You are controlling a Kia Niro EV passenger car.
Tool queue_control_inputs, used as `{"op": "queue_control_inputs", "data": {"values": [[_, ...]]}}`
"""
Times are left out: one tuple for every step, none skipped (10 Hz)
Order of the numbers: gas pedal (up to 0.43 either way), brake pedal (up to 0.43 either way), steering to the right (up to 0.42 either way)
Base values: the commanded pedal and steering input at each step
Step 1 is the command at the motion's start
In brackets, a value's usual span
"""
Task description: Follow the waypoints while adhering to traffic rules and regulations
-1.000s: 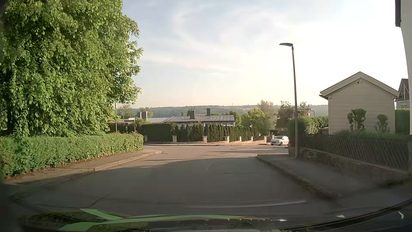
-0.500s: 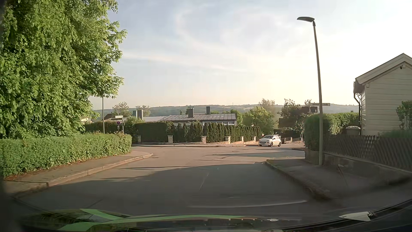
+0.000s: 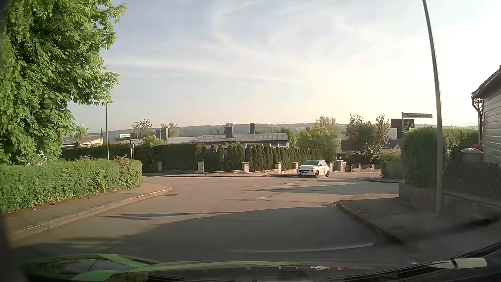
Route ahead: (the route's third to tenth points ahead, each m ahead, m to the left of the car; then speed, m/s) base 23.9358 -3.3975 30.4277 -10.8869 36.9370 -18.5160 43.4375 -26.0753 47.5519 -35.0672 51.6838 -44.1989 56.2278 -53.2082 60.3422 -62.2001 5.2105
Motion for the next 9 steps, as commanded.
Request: {"op": "queue_control_inputs", "data": {"values": [[0.000, 0.226, -0.002], [0.000, 0.226, -0.001], [0.000, 0.226, 0.002], [0.000, 0.226, 0.006], [0.000, 0.232, 0.011], [0.000, 0.232, 0.016], [0.000, 0.232, 0.021], [0.000, 0.232, 0.021], [0.000, 0.220, 0.024]]}}
